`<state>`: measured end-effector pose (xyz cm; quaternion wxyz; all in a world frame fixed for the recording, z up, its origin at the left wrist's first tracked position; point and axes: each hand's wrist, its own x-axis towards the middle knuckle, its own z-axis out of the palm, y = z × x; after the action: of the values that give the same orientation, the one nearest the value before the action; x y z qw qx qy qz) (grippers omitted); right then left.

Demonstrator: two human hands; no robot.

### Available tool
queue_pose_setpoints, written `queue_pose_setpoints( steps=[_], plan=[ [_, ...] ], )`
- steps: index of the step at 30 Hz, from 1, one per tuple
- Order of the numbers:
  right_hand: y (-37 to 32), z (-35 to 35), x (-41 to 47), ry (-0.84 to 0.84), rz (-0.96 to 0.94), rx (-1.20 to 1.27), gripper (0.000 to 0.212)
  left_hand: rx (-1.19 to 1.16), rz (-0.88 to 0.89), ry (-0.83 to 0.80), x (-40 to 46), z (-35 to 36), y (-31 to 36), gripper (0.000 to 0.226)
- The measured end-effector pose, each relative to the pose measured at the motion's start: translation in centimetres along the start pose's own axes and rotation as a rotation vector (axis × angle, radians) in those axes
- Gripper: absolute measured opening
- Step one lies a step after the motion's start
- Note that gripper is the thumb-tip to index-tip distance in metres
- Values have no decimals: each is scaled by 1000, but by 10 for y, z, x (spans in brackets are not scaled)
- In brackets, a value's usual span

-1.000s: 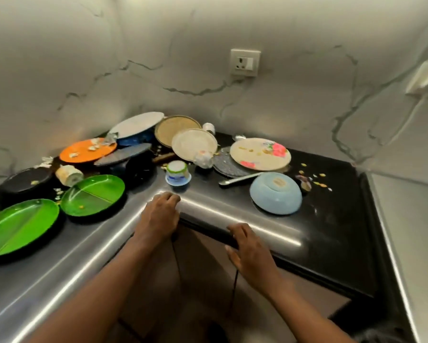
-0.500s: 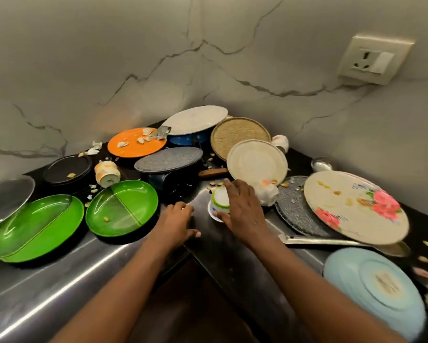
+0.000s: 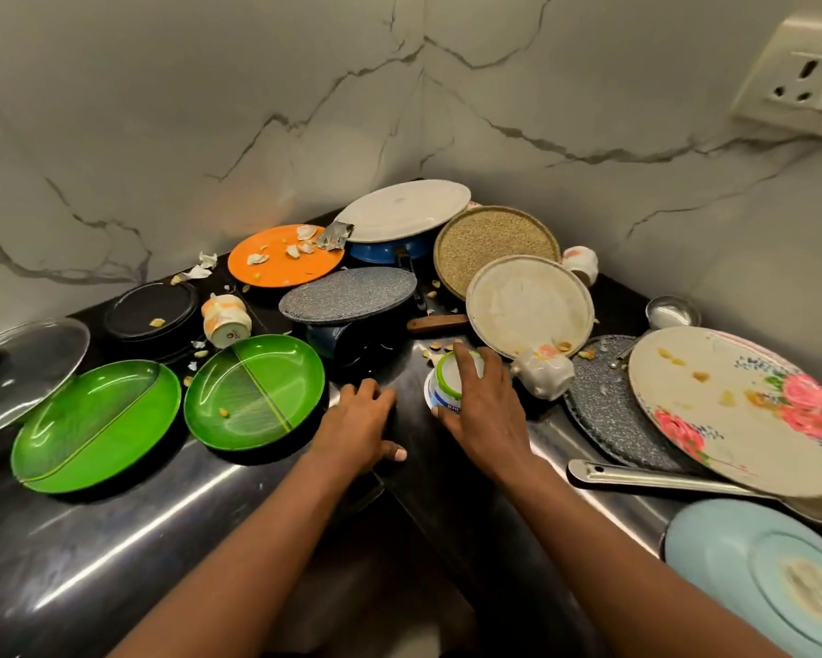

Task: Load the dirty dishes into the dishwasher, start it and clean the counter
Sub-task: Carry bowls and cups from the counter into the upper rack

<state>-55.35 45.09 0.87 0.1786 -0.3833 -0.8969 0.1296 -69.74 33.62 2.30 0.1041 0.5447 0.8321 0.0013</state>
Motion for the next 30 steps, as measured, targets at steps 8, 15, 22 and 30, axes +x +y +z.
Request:
queue_pose_setpoints(
  steps=[8, 15, 22, 30],
  plan=[
    [-23, -15, -77, 162, 39, 81, 90, -111, 206, 280, -45, 23, -2, 57],
    [-69, -25, -227, 333, 106, 129, 84, -173, 483, 415, -144, 45, 8, 41],
    [-88, -9, -434, 256, 283, 80, 84, -165, 938, 190, -246, 94, 36, 38],
    [-68, -19, -654, 184, 704, -28, 72, -4, 1239, -89, -332, 165, 146, 44]
  ],
)
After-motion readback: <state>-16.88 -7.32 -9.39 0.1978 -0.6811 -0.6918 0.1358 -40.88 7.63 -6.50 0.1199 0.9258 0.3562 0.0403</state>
